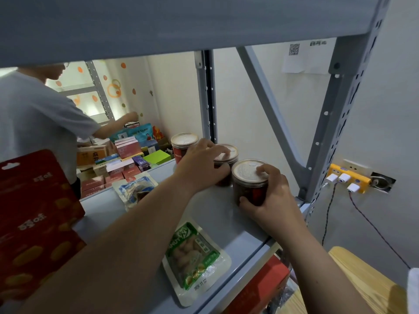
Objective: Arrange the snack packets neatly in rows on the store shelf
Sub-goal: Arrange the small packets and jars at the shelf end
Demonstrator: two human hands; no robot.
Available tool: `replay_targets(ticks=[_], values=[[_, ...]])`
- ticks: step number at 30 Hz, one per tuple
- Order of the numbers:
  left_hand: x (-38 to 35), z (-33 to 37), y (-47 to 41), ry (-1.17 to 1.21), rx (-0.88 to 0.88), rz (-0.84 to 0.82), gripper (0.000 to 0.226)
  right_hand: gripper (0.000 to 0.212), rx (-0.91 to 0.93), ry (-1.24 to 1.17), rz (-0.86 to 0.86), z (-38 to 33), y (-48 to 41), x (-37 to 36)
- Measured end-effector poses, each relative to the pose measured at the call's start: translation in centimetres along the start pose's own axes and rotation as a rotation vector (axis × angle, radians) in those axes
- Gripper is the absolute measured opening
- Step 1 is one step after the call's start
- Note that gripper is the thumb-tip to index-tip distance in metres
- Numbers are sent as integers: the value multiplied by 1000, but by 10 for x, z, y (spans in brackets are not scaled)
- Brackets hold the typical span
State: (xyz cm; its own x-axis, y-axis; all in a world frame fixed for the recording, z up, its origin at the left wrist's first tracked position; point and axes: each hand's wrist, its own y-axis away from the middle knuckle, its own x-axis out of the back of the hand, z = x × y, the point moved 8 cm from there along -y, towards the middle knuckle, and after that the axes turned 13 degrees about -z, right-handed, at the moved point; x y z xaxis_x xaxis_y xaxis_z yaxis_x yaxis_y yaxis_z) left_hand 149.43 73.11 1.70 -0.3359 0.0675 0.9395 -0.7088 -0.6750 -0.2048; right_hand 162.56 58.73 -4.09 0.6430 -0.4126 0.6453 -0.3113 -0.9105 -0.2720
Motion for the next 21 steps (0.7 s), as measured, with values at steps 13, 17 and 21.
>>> replay_targets(ticks=[13, 17, 21], values=[[2, -122, -36, 525, 493, 103, 46, 78, -25, -15, 6, 0, 0, 2], [-6, -106, -48, 528, 425, 69, 43, 78, -23, -9, 11, 2, -1, 2], [-11, -96, -52, 514, 379, 69, 43, 78, -24, -9, 3, 2, 1, 2]])
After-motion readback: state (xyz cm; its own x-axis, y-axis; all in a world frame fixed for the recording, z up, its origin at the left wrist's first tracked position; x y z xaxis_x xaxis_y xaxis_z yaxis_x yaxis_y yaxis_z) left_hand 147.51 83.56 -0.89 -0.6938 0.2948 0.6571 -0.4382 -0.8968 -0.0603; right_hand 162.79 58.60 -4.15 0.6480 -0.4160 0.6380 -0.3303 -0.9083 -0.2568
